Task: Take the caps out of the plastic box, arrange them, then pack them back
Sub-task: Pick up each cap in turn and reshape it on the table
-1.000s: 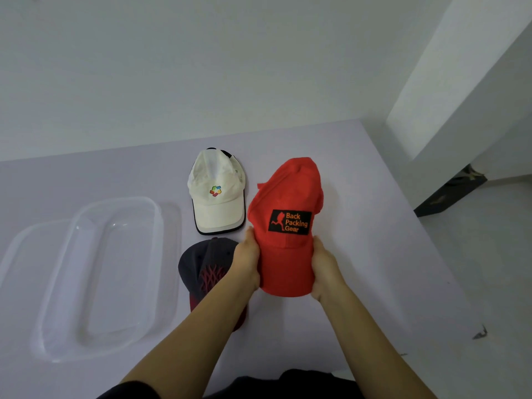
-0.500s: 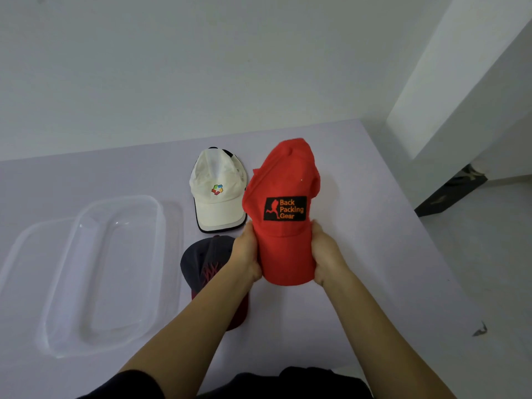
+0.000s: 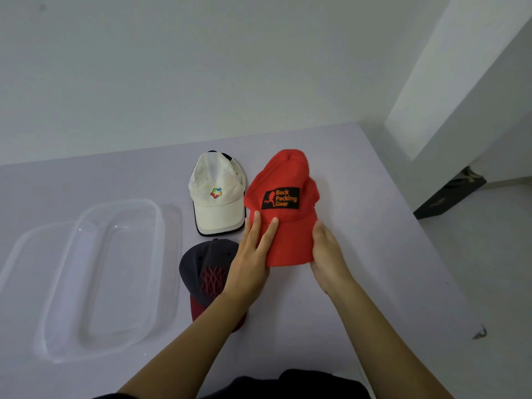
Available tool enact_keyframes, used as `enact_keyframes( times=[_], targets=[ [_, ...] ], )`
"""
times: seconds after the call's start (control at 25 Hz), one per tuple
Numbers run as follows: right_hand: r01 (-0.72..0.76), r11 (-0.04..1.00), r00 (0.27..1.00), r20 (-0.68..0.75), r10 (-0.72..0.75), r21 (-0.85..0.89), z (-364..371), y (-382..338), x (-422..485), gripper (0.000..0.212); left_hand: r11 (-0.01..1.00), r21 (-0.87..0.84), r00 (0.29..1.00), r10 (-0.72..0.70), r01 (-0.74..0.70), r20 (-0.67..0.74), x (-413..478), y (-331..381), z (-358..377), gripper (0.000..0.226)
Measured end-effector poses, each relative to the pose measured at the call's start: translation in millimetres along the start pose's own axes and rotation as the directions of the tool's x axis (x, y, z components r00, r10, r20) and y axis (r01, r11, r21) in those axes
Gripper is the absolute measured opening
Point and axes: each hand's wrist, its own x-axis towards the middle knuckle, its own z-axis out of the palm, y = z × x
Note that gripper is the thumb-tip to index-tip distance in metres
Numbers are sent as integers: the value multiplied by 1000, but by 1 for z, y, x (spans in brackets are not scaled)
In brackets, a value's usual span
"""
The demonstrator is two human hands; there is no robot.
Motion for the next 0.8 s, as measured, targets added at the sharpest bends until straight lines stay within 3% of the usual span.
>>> enact_keyframes(
  times=[0.12,0.16,0.2,0.24,0.28,0.4,0.52,0.64,0.8],
  targets=[
    [270,928,958,163,-234,-258,-20,3,-6,72,997,14,997,-82,82,8,3,2,-8,88],
    [400,808,911,286,-298,-432,-28,3,-9,85,993,8,992,-120,120,25,7,4,-12,82],
    [521,620,853,394,-343,-587,-34,2,-10,90,992,16,991,-128,128,44,10,5,-16,74],
    [603,433,795,465,-388,-670,-37,0,-8,90,995,35,994,-95,94,48,15,8,-22,65],
    [624,322,765,472,-438,-712,-36,-2,-4,85,998,54,998,-35,33,46,20,10,-26,59],
    [570,382,766,303,-567,-727,-25,-22,9,61,996,70,998,55,-56,16,38,15,-36,50],
    [553,402,731,193,-655,-730,-6,-34,6,43,994,-52,989,-106,101,-104,52,33,-42,49],
    [550,486,727,103,-679,-679,14,-33,-6,49,964,-127,955,-251,232,-160,57,47,-46,49],
    [551,499,724,85,-685,-669,14,-28,-6,48,968,-132,960,-233,214,-155,53,44,-45,49]
  ],
)
